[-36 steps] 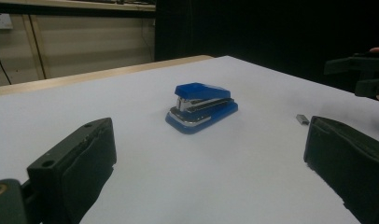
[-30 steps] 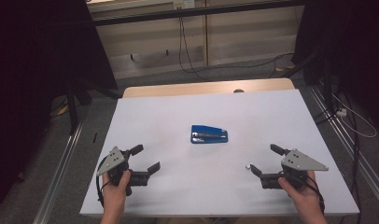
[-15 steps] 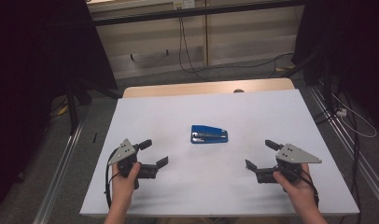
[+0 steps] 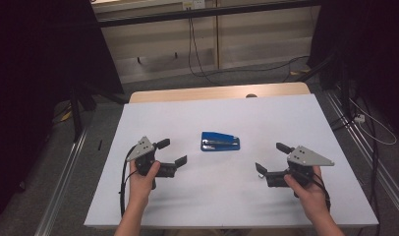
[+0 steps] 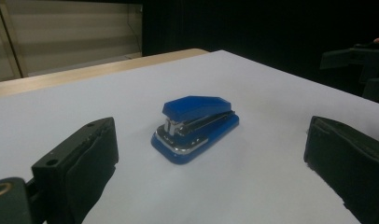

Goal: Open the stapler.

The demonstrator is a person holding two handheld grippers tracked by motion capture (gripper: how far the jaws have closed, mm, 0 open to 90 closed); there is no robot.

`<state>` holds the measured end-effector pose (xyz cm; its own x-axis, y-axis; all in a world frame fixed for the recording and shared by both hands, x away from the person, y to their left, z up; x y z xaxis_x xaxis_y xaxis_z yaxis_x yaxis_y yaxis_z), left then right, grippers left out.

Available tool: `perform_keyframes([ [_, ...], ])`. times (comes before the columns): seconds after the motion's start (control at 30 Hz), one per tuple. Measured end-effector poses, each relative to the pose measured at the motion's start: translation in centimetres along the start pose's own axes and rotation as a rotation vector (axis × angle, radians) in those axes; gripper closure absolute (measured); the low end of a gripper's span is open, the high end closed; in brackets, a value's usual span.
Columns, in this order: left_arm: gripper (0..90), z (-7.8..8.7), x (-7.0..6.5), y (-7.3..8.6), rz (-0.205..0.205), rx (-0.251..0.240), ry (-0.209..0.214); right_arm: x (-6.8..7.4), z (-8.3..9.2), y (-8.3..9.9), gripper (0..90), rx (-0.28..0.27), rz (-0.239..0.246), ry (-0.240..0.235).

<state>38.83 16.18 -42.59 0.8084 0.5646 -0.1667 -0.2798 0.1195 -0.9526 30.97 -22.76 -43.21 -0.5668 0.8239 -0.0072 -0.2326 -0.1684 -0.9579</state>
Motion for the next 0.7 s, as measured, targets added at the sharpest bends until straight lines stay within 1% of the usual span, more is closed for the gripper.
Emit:
perform_keyframes([
  [0.07, 3.0, -0.5, 0.0, -0.2, -0.008, 0.008, 0.008, 0.0, -0.1, -0.1, 2.9, -0.002, -0.001, -0.002],
  [0.17, 3.0, -1.4, 0.1, -0.5, -0.028, 0.019, -0.001, -0.1, -0.4, -0.4, 2.8, -0.008, -0.002, -0.002],
  [0.23, 3.0, -1.9, 0.2, -0.5, -0.013, 0.016, -0.004, -0.1, -0.6, -0.5, 2.8, -0.011, -0.001, -0.003],
  [0.27, 3.0, -2.2, 0.3, -0.5, -0.007, 0.024, -0.001, -0.1, -0.6, -0.5, 2.8, -0.011, -0.001, -0.003],
  [0.3, 3.0, -2.5, 0.3, -0.6, -0.012, 0.036, 0.002, -0.1, -0.8, -0.7, 2.8, -0.015, -0.003, -0.005],
  [0.33, 3.0, -2.8, 0.3, -0.6, -0.025, 0.05, -0.012, -0.1, -0.8, -0.7, 2.8, -0.015, -0.003, -0.005],
  [0.37, 3.0, -3.1, 0.3, -0.7, -0.035, 0.059, -0.01, -0.1, -0.9, -0.7, 2.8, -0.013, -0.003, -0.005],
  [0.4, 3.0, -3.4, 0.4, -0.7, -0.031, 0.059, -0.009, -0.1, -1.0, -0.7, 2.8, -0.014, -0.001, -0.008],
  [0.5, 3.1, -4.2, 0.7, -0.8, -0.039, 0.048, -0.013, 0.0, -1.6, -0.9, 2.8, -0.01, 0.001, -0.009],
  [0.53, 3.1, -4.5, 0.7, -0.7, -0.03, 0.05, -0.015, 0.0, -1.6, -0.9, 2.8, -0.01, 0.001, -0.009],
  [0.6, 3.1, -5.1, 0.9, -0.7, -0.049, 0.086, -0.022, 0.0, -1.9, -1.0, 2.8, -0.011, -0.001, -0.01],
  [0.63, 3.1, -5.4, 0.9, -0.7, -0.046, 0.089, -0.023, 0.0, -2.0, -1.1, 2.8, -0.011, -0.002, -0.012],
  [0.7, 3.2, -6.0, 0.9, -0.8, -0.043, 0.087, -0.006, 0.1, -2.4, -1.3, 2.8, -0.011, 0.0, -0.013],
])
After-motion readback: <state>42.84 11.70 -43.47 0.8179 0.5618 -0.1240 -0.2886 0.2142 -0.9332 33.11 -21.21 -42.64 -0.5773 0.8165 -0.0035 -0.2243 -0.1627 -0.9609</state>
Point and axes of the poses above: each handheld gripper's, and its own axes: z roughly backward along the jaws, y roughly out of its underside, x roughly to its left, the point moved 2 cm from there along -z, roughly forward along the jaws, and after that the axes turned 1 degree about z, right-handed, at the moved point
